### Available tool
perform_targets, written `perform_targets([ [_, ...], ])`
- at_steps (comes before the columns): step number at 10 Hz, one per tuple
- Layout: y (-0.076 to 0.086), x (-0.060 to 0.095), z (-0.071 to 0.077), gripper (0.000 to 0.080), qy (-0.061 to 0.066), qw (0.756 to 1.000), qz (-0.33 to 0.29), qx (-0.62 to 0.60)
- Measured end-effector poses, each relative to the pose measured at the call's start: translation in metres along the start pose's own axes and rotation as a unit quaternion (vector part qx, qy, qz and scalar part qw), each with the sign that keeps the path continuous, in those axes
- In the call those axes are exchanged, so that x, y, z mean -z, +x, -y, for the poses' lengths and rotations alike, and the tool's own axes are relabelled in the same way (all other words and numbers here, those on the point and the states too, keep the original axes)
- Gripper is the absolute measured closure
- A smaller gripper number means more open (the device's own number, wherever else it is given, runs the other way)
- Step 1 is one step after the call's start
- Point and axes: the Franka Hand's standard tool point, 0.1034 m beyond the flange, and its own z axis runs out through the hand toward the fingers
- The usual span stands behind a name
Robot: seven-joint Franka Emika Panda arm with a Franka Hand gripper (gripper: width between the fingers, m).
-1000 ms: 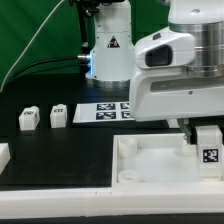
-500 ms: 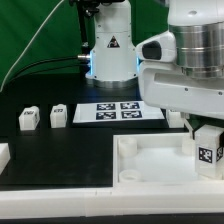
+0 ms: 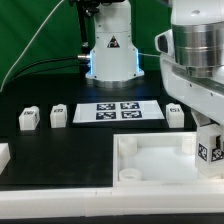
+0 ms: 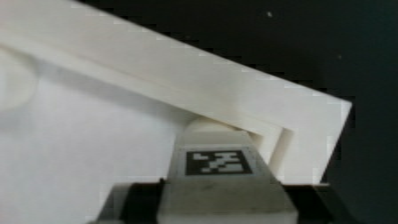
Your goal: Assemble one leg
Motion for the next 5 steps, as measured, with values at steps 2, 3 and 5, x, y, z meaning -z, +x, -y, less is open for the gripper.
perform_targets([
  [2, 0.0, -0.0002, -0.0001, 0.0508, 0.001, 0.998, 0.003, -0.064],
  [3, 0.0003, -0.0001, -0.0001, 0.0507, 0.001, 0.997, 0.003, -0.077],
  [5, -0.0004, -0.0002, 0.0, 0.0315, 0.001, 0.998, 0.005, -0.064],
])
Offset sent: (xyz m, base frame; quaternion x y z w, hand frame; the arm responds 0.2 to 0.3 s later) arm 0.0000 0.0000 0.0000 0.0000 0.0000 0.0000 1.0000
